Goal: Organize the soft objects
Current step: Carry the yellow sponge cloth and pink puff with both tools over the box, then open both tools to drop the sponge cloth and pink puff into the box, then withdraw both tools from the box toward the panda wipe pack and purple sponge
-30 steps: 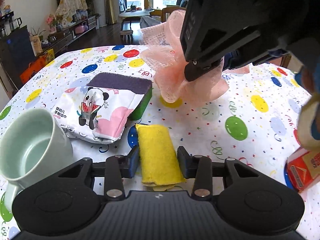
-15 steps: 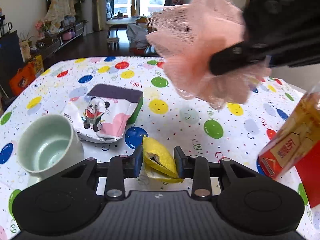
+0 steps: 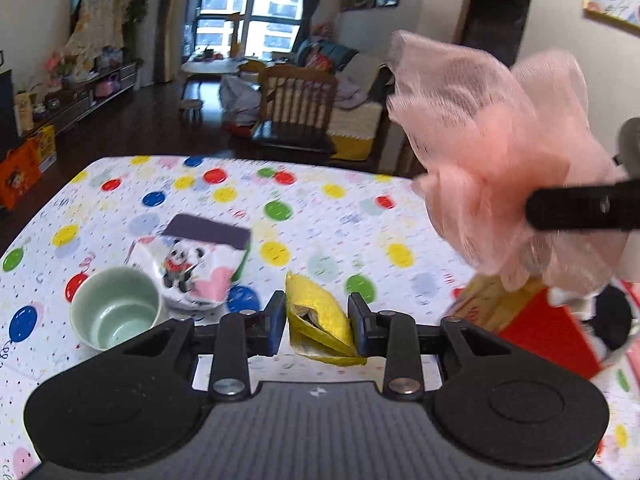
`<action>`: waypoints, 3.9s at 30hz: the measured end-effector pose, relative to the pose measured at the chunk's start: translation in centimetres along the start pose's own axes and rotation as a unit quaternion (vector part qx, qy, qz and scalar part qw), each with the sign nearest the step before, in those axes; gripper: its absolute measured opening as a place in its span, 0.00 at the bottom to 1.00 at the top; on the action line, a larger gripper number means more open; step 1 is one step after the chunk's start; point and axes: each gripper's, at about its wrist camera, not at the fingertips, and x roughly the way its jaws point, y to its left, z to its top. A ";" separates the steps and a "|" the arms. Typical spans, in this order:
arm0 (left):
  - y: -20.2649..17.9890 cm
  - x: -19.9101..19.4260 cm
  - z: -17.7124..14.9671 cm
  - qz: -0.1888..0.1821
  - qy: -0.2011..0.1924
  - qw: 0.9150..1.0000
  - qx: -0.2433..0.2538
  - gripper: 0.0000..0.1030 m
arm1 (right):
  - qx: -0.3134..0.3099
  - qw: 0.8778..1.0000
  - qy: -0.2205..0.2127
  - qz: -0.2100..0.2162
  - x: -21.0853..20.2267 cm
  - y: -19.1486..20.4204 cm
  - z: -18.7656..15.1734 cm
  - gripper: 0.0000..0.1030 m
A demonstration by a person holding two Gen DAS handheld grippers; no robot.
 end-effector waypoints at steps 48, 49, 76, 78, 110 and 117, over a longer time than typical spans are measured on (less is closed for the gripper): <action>-31.6 2.0 0.5 -0.187 0.112 0.968 0.122 0.32 | 0.137 0.986 0.030 -0.089 -11.7 -30.9 -7.2 0.07; -32.1 2.4 0.3 -0.187 0.115 0.968 0.125 0.32 | 0.137 0.986 0.035 -0.087 -11.1 -31.4 -7.1 0.07; -36.5 12.9 -2.7 -0.146 0.221 0.955 0.134 0.32 | 0.166 0.977 0.121 -0.052 -2.7 -35.3 -8.6 0.19; -36.4 13.3 -2.8 -0.143 0.227 0.954 0.133 0.32 | 0.166 0.977 0.126 -0.054 -2.6 -35.2 -8.8 0.22; -32.3 4.6 -0.3 -0.192 0.121 0.967 0.116 0.71 | 0.134 0.989 0.053 -0.018 -11.6 -29.7 -7.5 0.67; -29.0 0.9 1.0 -0.188 0.082 0.974 0.095 0.71 | 0.112 0.994 0.016 0.002 -13.5 -26.4 -5.7 0.72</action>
